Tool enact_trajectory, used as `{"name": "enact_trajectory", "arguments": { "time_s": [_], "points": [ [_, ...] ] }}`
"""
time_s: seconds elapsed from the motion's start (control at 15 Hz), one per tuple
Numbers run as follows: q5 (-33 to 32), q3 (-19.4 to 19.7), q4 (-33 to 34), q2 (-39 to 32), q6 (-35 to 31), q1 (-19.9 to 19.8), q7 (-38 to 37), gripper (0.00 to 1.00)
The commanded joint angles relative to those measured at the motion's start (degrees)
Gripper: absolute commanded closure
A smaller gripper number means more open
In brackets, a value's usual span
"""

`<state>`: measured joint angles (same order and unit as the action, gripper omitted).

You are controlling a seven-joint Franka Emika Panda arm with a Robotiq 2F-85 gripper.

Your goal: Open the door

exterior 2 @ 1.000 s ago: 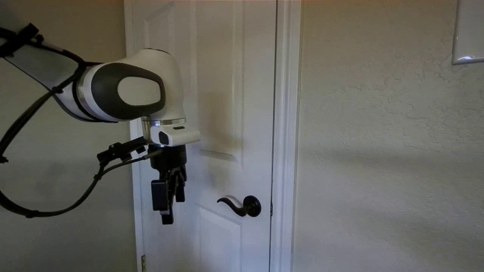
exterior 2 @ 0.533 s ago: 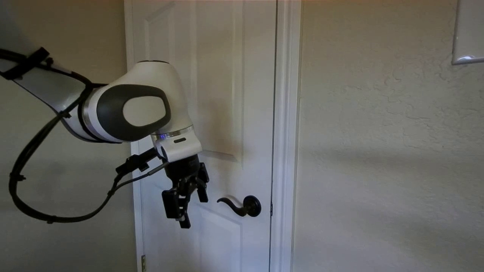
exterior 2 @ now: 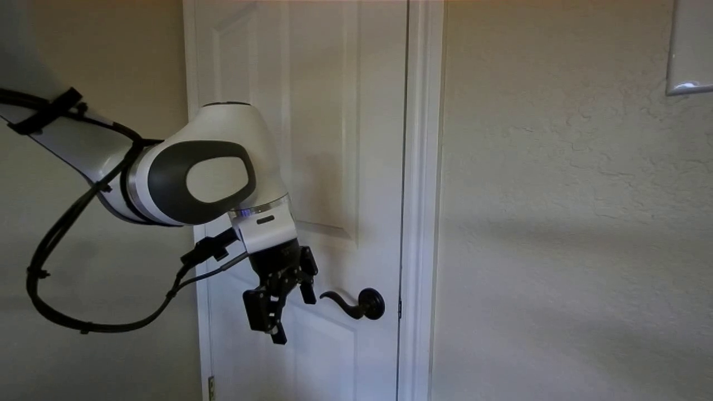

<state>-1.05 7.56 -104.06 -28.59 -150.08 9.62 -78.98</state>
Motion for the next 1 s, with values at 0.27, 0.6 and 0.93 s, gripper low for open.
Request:
{"name": "enact_trajectory", "arguments": {
  "time_s": [0.27,0.6,0.93],
  "points": [
    [6.04,-0.31,6.55,-6.22,-3.09,-1.10,-2.40,0.00],
    [8.54,0.60,7.56,-6.92,-8.01,-0.53,-6.36,0.00],
    [13.09,-1.44,9.43,-9.02,-11.76,-1.50,-8.49,0.00]
  ]
}}
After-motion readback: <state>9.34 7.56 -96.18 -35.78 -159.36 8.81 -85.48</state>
